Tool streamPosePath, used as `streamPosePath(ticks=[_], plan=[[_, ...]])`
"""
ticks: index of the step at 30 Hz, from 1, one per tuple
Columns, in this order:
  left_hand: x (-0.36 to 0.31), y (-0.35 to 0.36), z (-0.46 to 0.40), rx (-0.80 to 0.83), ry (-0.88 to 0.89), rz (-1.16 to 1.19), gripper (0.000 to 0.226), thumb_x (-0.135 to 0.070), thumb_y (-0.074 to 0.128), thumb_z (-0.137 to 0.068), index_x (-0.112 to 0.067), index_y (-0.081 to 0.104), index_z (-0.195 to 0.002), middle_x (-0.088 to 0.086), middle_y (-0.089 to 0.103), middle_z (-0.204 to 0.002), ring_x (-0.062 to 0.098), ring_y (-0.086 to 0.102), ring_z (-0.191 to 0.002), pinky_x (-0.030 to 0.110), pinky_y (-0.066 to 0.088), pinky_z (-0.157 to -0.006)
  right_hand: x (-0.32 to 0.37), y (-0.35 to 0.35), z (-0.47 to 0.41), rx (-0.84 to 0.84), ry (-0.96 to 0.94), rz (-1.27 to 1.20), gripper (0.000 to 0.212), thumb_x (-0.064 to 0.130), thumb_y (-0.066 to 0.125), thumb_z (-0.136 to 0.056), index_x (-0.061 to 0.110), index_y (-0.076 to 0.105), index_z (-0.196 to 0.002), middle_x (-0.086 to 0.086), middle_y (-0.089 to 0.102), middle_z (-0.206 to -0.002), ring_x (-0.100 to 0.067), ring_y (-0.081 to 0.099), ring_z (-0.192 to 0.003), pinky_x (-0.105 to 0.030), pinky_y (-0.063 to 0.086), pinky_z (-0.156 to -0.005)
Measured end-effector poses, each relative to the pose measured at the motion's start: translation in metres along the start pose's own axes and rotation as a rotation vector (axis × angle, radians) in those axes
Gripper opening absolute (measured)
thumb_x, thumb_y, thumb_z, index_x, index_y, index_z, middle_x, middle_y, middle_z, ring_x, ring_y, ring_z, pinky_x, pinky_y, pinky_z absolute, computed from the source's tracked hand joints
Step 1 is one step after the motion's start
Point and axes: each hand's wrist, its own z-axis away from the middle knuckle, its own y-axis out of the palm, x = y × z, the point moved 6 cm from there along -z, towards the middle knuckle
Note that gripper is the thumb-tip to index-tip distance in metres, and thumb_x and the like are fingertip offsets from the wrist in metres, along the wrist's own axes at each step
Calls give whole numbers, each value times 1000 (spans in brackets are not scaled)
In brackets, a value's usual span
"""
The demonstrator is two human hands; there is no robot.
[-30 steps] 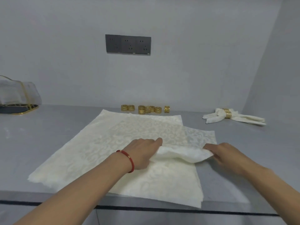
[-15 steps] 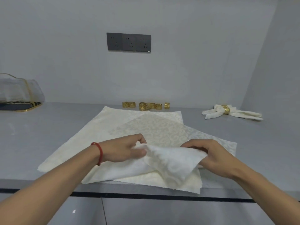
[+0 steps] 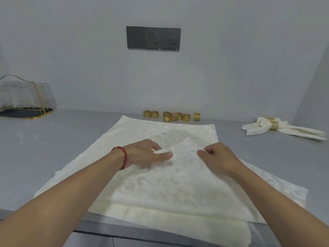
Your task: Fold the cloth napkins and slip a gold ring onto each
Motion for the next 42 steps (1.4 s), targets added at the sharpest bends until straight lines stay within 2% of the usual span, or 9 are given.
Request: streamPosePath(ticks=[3, 8, 11, 13, 17, 22, 30, 37, 42], plan=[[-2, -14, -33, -223, 76, -230, 39, -40, 66, -86, -19, 49, -58, -4, 50, -60, 13, 48, -51, 22, 37, -52, -3, 9, -39, -36, -19, 65, 43, 30, 59, -93, 14, 29, -65, -6, 26, -66, -19, 24, -58, -32, 22, -60], [-7, -22, -83, -489, -3, -453, 27, -33, 45, -94, -17, 50, -73, 1, 49, -74, 27, 52, -71, 33, 43, -65, -15, 20, -108, -129, 36, 148, 41, 26, 67, -87, 28, 35, -61, 5, 37, -67, -19, 39, -66, -29, 25, -54], [-8, -25, -109, -588, 28, -572, 21, -29, 43, -97, -15, 51, -84, 4, 53, -82, 28, 53, -79, 35, 46, -73, -16, 32, -137, -143, 69, 256, 5, 28, 66, -89, 29, 62, -92, 1, 61, -95, -24, 59, -93, -29, 37, -66], [-5, -26, -129, -615, 37, -572, 21, -27, 43, -96, -15, 54, -81, 6, 61, -87, 28, 56, -84, 37, 49, -76, -10, 38, -151, -143, 40, 396, 24, 27, 59, -93, 25, 63, -117, -5, 64, -114, -28, 55, -113, -34, 42, -81], [7, -28, -156, -588, -22, -539, 17, -23, 46, -89, -16, 61, -88, 4, 62, -97, 28, 57, -95, 42, 51, -83, 19, 56, -143, -141, -215, 696, 45, 33, 44, -102, 23, 44, -146, -3, 46, -147, -25, 39, -134, -42, 36, -104], [14, -26, -171, -520, -90, -494, 30, -27, 49, -87, -24, 52, -117, 1, 55, -116, 27, 48, -114, 41, 41, -90, 2, 86, -124, 108, -288, 788, 52, 47, 22, -109, 20, 36, -151, -2, 41, -153, -23, 30, -145, -47, 24, -117], [-9, 13, -183, -302, 331, -622, 38, -29, 31, -104, -27, 45, -139, -6, 43, -142, 19, 32, -138, 45, 33, -104, 2, 83, -124, 245, -234, 660, 59, 50, 19, -109, 24, 17, -162, 0, 17, -169, -20, 12, -156, -48, 17, -123], [1, 21, -195, -167, 279, -545, 49, -30, 23, -106, -27, 24, -156, -7, 16, -164, 11, 7, -151, 45, 4, -123, -1, 75, -133, 208, -255, 560, 53, 46, 24, -110, 17, 38, -152, -4, 38, -157, -23, 30, -147, -45, 28, -118], [-7, 21, -188, -209, 299, -551, 47, -25, 24, -106, -21, 31, -152, -4, 24, -160, 12, 17, -147, 43, 8, -121, -4, 68, -170, -2, -162, 633, 35, 36, 31, -110, 15, 53, -129, -5, 57, -130, -28, 50, -119, -44, 42, -94]])
